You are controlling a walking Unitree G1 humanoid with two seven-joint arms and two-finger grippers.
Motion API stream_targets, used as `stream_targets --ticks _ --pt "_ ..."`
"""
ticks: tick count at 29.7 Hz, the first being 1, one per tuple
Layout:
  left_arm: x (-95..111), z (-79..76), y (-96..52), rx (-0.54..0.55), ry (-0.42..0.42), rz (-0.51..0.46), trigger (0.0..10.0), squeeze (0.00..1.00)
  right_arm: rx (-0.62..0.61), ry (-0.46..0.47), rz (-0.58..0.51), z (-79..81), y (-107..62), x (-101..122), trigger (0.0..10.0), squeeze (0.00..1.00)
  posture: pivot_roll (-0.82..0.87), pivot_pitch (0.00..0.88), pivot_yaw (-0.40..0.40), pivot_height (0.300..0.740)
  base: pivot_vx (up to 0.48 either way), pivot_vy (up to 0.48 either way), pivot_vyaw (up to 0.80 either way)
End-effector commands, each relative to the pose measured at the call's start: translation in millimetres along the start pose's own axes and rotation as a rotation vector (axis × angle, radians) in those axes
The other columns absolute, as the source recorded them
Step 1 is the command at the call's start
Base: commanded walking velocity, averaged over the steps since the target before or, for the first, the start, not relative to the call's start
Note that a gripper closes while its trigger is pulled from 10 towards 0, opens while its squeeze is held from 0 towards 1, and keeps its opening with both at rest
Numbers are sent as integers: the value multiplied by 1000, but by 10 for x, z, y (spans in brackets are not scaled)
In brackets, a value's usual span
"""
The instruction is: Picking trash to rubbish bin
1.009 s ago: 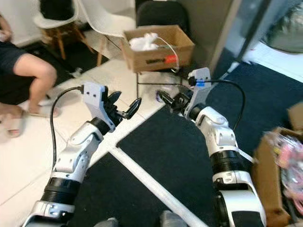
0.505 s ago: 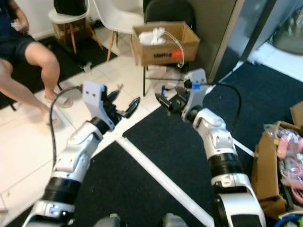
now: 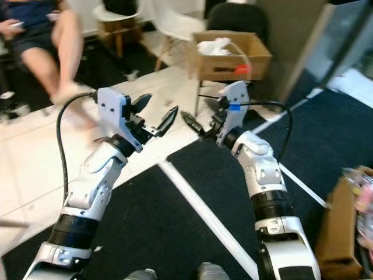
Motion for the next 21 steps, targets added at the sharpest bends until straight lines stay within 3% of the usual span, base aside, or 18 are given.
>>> stream_targets --ticks 1,9,12,16,21 --pt "-25 -65 19 -9 0 -6 10000 0 0 -16 -9 -9 -37 17 10000 0 -46 0 -77 740 0 0 781" --pt "-153 -88 81 -50 -100 18 10000 0 47 -8 15 88 -48 -53 10000 0 -64 0 -80 740 0 0 781" --pt "-182 -75 80 -49 -95 21 10000 0 63 -15 10 109 -57 -42 10000 0 -66 0 -78 740 0 0 781" --pt "-213 25 118 39 -79 27 10000 0 29 20 -2 -9 -58 -21 10000 0 -67 0 -78 740 0 0 775" --pt "-222 108 109 110 -52 33 10000 0 4 80 -32 -42 -40 11 10000 0 -63 0 -78 740 0 0 775"
Point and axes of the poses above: a point about 5 cm out from each wrist's last joint towards the gripper, its own y axis pointing out of the wrist towards the gripper, its own x axis along the axis of the wrist's last joint, z = x × y, the point moved 2 cm from there along y, pointing out of the wrist towards the gripper, and after that the axes turned 3 degrees about y, right-handed, at the moved point
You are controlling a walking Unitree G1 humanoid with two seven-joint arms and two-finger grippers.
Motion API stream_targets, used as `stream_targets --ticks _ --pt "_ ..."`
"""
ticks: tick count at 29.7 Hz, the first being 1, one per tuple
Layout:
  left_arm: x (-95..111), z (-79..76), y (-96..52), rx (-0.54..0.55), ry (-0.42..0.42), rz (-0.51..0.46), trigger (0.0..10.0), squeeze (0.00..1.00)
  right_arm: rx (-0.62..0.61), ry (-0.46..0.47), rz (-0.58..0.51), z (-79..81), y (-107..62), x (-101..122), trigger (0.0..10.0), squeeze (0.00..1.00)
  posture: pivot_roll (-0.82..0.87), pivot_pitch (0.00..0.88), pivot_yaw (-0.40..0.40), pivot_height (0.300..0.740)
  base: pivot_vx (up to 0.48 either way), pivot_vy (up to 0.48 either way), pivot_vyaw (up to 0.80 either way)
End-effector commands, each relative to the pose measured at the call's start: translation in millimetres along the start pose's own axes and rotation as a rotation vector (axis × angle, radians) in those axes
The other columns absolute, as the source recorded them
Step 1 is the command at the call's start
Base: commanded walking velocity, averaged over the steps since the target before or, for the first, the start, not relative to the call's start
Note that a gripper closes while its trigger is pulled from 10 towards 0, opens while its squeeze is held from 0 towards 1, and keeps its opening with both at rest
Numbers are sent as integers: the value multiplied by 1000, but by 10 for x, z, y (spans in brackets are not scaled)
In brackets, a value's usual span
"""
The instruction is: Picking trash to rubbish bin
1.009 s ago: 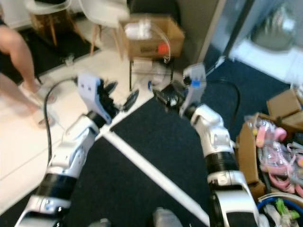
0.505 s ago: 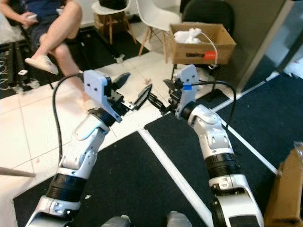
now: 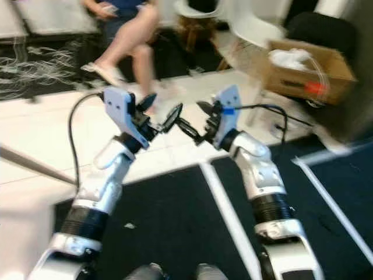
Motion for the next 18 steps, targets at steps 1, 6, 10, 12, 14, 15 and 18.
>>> stream_targets --ticks 1,6,10,12,14,15,18 --pt "-36 -2 -5 20 3 7 10000 0 -18 40 -12 -23 -3 -5 10000 0 -63 0 -78 740 0 0 775" --pt "55 146 -14 136 -98 -62 10000 0 -76 111 -61 -96 -20 42 10000 0 -59 0 -85 740 0 0 777" --pt "160 350 73 292 -312 -166 10000 0 -209 211 -133 -269 -45 114 10000 0 -65 0 -81 740 0 0 775" --pt "161 341 130 281 -320 -162 10000 0 -252 274 -153 -339 -63 107 10000 0 -67 0 -70 740 0 0 775" --pt "128 350 158 275 -336 -146 10000 0 -261 313 -153 -365 -66 85 10000 0 -64 0 -66 740 0 0 775" --pt "103 363 157 274 -349 -138 10000 0 -259 318 -149 -364 -61 77 10000 0 -64 0 -64 740 0 0 775" --pt "73 399 140 281 -372 -137 10000 0 -252 320 -140 -353 -44 69 10000 0 -61 0 -68 740 0 0 773"
Point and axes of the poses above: a point about 5 cm out from each wrist's last joint towards the gripper, its own y axis pointing out of the wrist towards the gripper, its own x axis along the axis of the wrist's last joint, z = x × y, the point moved 2 cm from there along y, pointing out of the wrist towards the gripper, and after that the axes turned 3 degrees about y, right-handed, at the moved point
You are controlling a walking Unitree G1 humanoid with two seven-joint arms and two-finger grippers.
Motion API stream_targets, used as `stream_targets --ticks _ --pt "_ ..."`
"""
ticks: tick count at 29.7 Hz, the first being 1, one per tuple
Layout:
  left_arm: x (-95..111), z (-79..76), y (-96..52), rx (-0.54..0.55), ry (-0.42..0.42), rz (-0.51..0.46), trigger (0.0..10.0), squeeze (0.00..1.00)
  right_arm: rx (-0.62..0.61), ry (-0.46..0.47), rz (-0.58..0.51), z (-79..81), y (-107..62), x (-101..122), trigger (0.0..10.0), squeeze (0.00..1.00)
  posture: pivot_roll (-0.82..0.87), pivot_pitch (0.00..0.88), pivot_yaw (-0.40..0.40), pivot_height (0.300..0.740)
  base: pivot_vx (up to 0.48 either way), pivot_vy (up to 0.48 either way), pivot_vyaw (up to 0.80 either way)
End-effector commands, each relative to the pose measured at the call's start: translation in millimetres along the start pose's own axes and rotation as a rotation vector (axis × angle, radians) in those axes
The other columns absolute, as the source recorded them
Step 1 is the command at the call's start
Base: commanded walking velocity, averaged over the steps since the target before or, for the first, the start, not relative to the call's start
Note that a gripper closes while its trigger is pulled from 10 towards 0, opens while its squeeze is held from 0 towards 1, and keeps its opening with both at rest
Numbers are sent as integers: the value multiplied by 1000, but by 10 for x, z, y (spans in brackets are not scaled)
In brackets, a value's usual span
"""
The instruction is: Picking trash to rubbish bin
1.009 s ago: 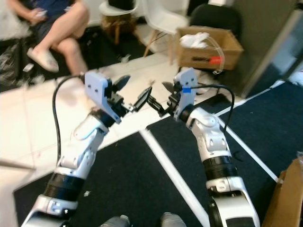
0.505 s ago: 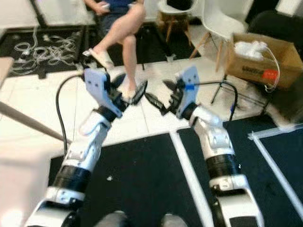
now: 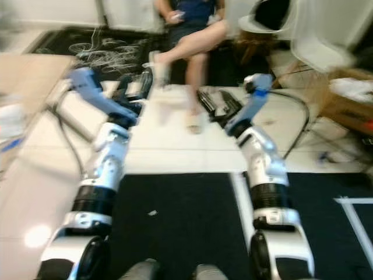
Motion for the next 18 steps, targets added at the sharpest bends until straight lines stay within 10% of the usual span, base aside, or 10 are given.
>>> stream_targets --ticks 1,18 --pt "-53 5 -14 -8 -21 20 10000 0 -9 14 5 -30 -8 -1 10000 0 -58 0 -70 740 0 0 769" --pt "-76 -33 4 -80 -45 40 10000 0 23 5 47 33 0 -64 10000 0 -65 0 -58 740 0 0 763"
Point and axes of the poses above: a point about 5 cm out from each wrist's last joint towards the gripper, its own y axis pointing out of the wrist towards the gripper, its own x axis along the axis of the wrist's last joint, z = x × y, the point moved 2 cm from there along y, pointing out of the wrist towards the gripper, and after that the axes turned 3 degrees about y, right-handed, at the moved point
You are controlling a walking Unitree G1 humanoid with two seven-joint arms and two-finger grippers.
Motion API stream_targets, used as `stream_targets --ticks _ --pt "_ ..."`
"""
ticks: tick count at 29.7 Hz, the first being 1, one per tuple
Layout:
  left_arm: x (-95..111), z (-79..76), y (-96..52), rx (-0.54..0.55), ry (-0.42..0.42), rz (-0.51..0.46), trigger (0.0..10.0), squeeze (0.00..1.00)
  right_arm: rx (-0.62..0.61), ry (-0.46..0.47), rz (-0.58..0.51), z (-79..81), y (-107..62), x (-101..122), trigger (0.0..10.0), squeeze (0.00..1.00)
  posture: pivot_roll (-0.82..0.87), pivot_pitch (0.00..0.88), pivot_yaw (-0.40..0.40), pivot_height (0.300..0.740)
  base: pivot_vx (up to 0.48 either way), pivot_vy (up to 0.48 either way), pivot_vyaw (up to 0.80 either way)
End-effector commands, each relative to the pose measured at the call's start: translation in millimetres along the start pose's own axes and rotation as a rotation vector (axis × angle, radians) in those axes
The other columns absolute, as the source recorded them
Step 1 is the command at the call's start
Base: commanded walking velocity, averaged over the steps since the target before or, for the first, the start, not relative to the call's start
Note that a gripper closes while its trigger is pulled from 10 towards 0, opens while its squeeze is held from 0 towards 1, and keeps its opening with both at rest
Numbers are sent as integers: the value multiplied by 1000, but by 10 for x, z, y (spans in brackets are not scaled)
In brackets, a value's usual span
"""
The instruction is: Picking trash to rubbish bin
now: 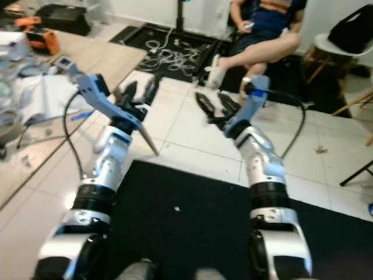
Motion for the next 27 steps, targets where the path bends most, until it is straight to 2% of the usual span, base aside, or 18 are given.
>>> stream_targets --ticks 1,3,7,11,22,27 --pt "-14 -17 1 -9 -20 2 10000 0 -4 5 15 -21 -20 -21 10000 0 -65 0 -58 740 0 0 763" --pt "12 -22 8 -18 -31 -7 10000 0 -5 1 19 -31 -17 -17 10000 0 -70 0 -60 740 0 0 763" --pt "5 -4 -37 -10 21 2 10000 0 5 12 27 -22 -14 -31 10000 0 -56 0 -64 740 0 0 763" --pt "-17 50 -60 12 26 9 10000 0 15 15 32 1 -1 -37 10000 0 -49 0 -66 740 0 0 763" --pt "-123 -65 -23 -42 145 79 10000 0 18 7 35 -11 -27 -21 10000 0 -68 0 -65 740 0 0 763" --pt "-133 -73 -23 -45 153 86 10000 0 20 6 39 -11 -27 -27 10000 0 -66 0 -64 740 0 0 763"
Point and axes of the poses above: a point about 5 cm out from each wrist's last joint towards the gripper, its own y axis pointing out of the wrist towards the gripper, its own x axis along the axis of the wrist's last joint, z = x × y, the point moved 2 cm from there along y, pointing out of the wrist towards the gripper, and after that the axes turned 3 degrees about y, right-handed, at the moved point
